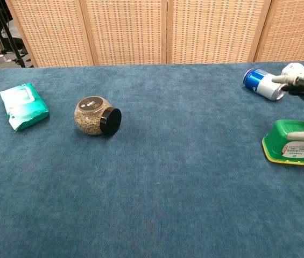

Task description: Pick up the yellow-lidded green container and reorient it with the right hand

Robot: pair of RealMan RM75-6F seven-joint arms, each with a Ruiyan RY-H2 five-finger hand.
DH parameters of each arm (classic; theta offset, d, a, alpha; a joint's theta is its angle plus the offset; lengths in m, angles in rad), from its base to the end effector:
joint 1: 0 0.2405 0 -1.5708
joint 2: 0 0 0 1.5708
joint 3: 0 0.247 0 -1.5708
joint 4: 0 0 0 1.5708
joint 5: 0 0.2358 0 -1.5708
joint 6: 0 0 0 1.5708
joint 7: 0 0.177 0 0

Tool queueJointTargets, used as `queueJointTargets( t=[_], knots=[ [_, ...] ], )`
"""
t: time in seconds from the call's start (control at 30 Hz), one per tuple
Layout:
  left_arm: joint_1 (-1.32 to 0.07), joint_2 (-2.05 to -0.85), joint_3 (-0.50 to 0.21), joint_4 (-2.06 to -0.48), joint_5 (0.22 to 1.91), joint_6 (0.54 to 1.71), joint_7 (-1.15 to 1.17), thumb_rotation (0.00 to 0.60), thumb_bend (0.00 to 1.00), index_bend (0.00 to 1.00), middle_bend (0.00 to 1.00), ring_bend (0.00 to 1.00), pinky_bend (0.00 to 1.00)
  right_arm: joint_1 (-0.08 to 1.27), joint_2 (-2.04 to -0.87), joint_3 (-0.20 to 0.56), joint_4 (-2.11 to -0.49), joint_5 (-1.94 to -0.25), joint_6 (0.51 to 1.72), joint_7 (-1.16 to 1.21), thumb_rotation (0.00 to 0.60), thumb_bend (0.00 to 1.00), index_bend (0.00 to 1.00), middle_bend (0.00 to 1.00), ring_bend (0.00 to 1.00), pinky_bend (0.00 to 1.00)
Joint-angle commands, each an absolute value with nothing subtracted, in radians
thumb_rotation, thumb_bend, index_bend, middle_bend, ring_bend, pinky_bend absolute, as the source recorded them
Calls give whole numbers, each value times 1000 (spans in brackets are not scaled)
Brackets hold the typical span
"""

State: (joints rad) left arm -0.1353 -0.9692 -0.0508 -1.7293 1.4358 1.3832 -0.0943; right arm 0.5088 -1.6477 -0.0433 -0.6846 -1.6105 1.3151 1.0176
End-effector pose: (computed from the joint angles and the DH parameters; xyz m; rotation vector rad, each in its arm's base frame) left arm -0.3068 0.2292 0.1550 -1.3871 -1.0204 -0.9017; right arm -0.3084 -0.3587 0.0158 1.5961 -1.3451 1.4119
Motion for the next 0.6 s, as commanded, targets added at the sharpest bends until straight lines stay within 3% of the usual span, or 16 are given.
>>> queueJointTargets(
  t=[0.03, 0.13, 0.27, 0.43, 0.6],
  knots=[
    [-133, -967, -50, -1730, 1442, 1389, -100, 600, 0, 0, 0, 0, 0, 485, -1594, -36, -740, -1628, 1394, 999, 600, 131, 0, 0, 0, 1],
    [-129, -965, -48, -1729, 1449, 1397, -105, 600, 0, 0, 0, 0, 0, 466, -1527, -34, -830, -1640, 1453, 962, 600, 113, 0, 0, 0, 0],
    [-124, -966, -48, -1729, 1454, 1410, -100, 600, 0, 0, 0, 0, 0, 429, -1425, -35, -987, -1641, 1502, 806, 600, 0, 0, 0, 0, 0],
    [-110, -986, -58, -1726, 1444, 1450, -50, 600, 0, 0, 0, 0, 0, 349, -1293, -31, -1283, -1567, 1507, 444, 600, 0, 0, 0, 0, 0],
    [-101, -999, -65, -1725, 1437, 1474, -24, 600, 0, 0, 0, 0, 0, 265, -1232, -9, -1492, -1450, 1545, 152, 600, 0, 0, 0, 0, 0]
  ],
)
